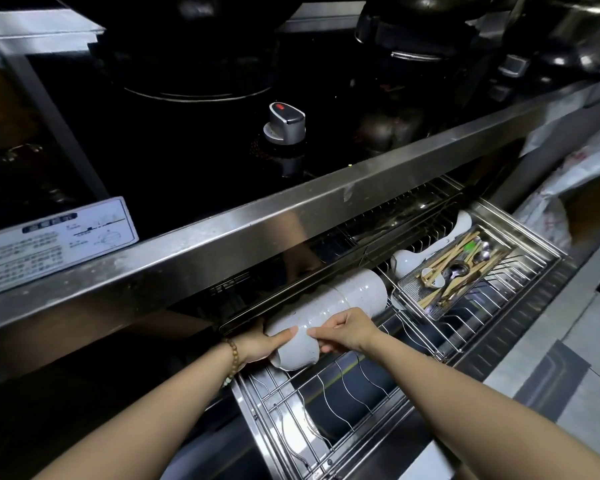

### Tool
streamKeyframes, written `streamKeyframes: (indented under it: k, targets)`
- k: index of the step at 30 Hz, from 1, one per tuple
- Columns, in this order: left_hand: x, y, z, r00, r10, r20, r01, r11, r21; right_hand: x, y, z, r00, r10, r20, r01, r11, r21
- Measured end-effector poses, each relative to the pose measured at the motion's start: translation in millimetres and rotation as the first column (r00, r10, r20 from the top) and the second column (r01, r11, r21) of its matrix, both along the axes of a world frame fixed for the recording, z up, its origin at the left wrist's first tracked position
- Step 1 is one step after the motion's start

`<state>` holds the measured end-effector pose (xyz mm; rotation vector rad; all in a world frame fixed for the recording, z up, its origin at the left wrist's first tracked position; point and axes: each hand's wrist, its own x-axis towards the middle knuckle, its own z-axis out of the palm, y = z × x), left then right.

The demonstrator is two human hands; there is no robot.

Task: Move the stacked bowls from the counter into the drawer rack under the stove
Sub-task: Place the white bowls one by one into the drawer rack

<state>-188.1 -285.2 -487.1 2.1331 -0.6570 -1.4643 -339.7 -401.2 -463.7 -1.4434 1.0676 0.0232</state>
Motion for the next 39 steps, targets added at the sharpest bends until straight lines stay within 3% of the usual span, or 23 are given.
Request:
streamKeyframes:
  k: [8, 18, 22, 27, 30, 33, 39]
  targets:
    - [-10.4, 10.2, 36.5, 0.988, -0.025, 0.154, 0.038, 0.996, -0.080, -10.6, -5.5, 48.0, 0.998, -0.061, 0.035, 0.059, 0.998, 0.036]
    - [-52.4, 24.3, 137.9, 0.979, 0.017, 0.202, 0.075, 0.896, -0.438, -80.2, 19.5, 156.1, 0.984, -0.106, 0.140, 0.147, 0.933, -0.327]
    - [-66.0, 30.1, 193.1, 0.951, -0.028, 0.307, 0.213, 0.780, -0.588, -101.6, 34.7, 206.2, 0.972, -0.083, 0.220, 0.184, 0.853, -0.489]
    - [-67.8, 49.4, 282.4, 0.920, 0.090, 0.382, 0.277, 0.541, -0.794, -103.1, 53.2, 272.4, 0.935, -0.019, 0.355, 0.247, 0.752, -0.611]
    - [-57.3, 70.1, 336.0, 0.859, 0.182, 0.479, 0.359, 0.451, -0.817, -91.9, 67.5, 311.9, 0.920, 0.066, 0.386, 0.245, 0.670, -0.700]
    - [-40.5, 100.4, 380.1, 0.769, 0.282, 0.574, 0.442, 0.415, -0.796, -72.7, 87.5, 349.7, 0.898, 0.183, 0.399, 0.193, 0.652, -0.734]
    - [9.7, 168.0, 436.1, 0.583, 0.460, 0.670, 0.501, 0.446, -0.742, -9.8, 126.9, 399.2, 0.847, 0.348, 0.402, 0.127, 0.602, -0.788]
